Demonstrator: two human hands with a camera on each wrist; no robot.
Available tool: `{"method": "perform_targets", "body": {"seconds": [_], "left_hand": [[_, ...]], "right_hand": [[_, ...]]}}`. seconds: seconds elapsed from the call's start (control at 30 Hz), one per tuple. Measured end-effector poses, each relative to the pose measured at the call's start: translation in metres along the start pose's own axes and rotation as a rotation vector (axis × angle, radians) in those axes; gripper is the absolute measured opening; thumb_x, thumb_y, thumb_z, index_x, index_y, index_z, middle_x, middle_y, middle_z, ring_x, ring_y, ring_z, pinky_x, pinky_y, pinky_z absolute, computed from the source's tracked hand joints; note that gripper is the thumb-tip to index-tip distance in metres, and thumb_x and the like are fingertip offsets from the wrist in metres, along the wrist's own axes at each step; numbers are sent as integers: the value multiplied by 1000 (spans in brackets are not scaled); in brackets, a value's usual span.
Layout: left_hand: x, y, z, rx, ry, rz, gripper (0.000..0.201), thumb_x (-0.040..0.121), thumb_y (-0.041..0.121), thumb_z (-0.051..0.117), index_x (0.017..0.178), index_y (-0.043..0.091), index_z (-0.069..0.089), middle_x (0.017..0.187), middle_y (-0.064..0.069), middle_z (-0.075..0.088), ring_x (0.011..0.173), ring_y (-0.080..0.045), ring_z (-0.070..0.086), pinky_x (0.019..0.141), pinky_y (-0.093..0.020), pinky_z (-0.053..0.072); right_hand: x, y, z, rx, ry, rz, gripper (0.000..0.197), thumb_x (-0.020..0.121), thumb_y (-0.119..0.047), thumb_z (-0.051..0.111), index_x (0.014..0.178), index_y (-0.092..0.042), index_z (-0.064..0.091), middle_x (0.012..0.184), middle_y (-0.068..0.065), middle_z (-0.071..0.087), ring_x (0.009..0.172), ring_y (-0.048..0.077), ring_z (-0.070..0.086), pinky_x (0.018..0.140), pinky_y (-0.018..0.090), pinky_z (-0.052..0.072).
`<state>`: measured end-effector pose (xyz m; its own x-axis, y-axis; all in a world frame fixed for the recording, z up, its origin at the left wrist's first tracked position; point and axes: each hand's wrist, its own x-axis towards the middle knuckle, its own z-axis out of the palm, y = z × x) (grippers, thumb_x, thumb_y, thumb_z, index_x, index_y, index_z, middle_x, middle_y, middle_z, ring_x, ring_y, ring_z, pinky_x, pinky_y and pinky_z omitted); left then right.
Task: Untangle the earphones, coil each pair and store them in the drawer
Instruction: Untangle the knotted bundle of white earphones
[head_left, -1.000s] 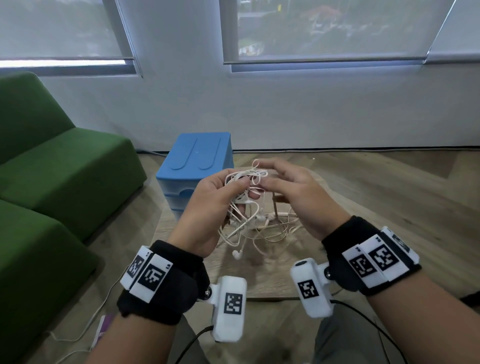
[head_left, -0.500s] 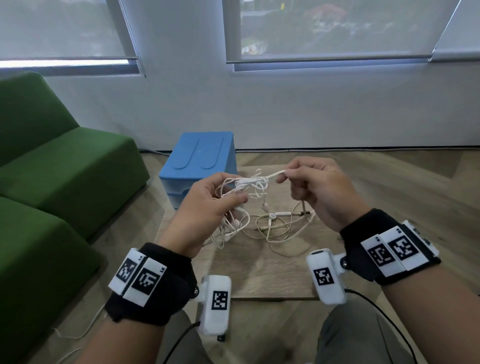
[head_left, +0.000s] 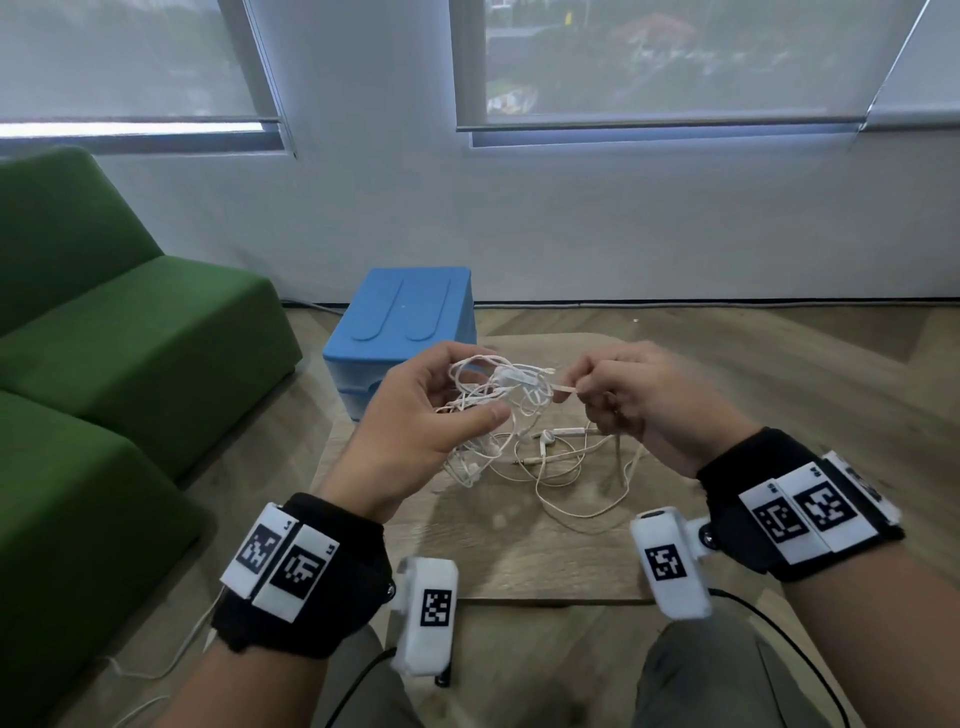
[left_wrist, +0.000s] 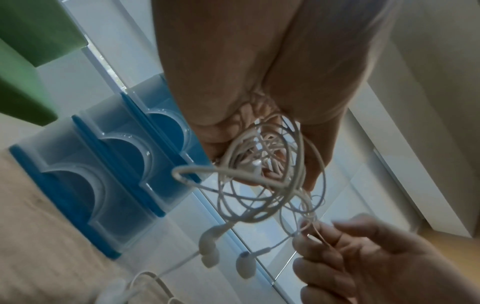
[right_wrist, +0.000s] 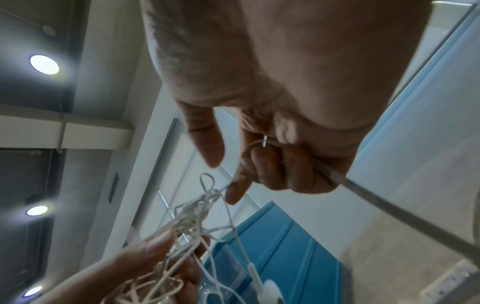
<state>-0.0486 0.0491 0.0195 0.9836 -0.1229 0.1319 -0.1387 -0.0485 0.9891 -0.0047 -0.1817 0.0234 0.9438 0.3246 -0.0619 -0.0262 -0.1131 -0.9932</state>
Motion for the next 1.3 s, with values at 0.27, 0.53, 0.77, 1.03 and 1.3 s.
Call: {"method": "perform_targets", "body": {"seconds": [0.27,0.53,0.77,1.03,1.3], "left_hand": [[2,-2,6,73,-41,58,39,85,3,82,121,15,70,106,-13,76,94,-18,73,82,-28,59],[7,-2,6,-35,-57,16,28,98,2,64,121,14,74,102,-14,74,84,-17,66,72,-23,51],[11,-4,13,-82,-55,-6,16,96,9,71,111,13,77,90,-3,68,78,-14,58,73,-23,48],[8,-3,10,-147,-7,-56,13,101,11,61,94,14,71,89,-2,65,72,-11,57,67,-27,41],[6,1,11,-66,-4,-46,16,104,15,60,115,12,71,99,-6,75,80,-21,62,65,-30,38]], "right_hand": [[-3,-8,12,-299,-58,-288,14,94,-11,71,83,-2,72,56,-16,57,49,-2,49,52,8,36],[-2,-10,11,-295,1,-307,17,95,-11,69,83,0,71,52,-19,55,47,-2,50,51,7,36],[-4,-15,17,-221,3,-310,20,100,-4,59,88,9,68,45,-22,52,44,-4,51,50,7,37],[-6,-15,9,-179,13,-257,17,93,-13,73,88,1,66,56,3,50,44,2,35,45,15,28],[-7,-14,9,-242,-10,-306,14,95,-14,70,82,-8,68,55,-12,53,44,2,42,48,10,32]]}}
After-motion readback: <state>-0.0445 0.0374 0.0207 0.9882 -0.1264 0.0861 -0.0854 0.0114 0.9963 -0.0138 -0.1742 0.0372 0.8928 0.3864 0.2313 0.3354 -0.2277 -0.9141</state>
